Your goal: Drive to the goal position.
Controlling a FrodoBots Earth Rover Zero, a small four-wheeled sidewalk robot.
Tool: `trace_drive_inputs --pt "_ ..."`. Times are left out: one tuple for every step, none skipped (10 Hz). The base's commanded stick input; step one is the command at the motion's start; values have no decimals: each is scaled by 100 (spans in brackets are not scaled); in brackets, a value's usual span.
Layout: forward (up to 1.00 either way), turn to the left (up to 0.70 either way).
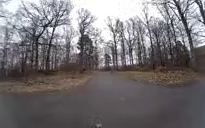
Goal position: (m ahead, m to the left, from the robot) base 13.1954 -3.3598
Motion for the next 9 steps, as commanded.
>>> trace_drive_inputs --pt "100 0" --pt "100 0" --pt "100 0" --pt "100 0" --pt "100 0" --pt "100 0" --pt "100 0" --pt "100 0" --pt "100 0"
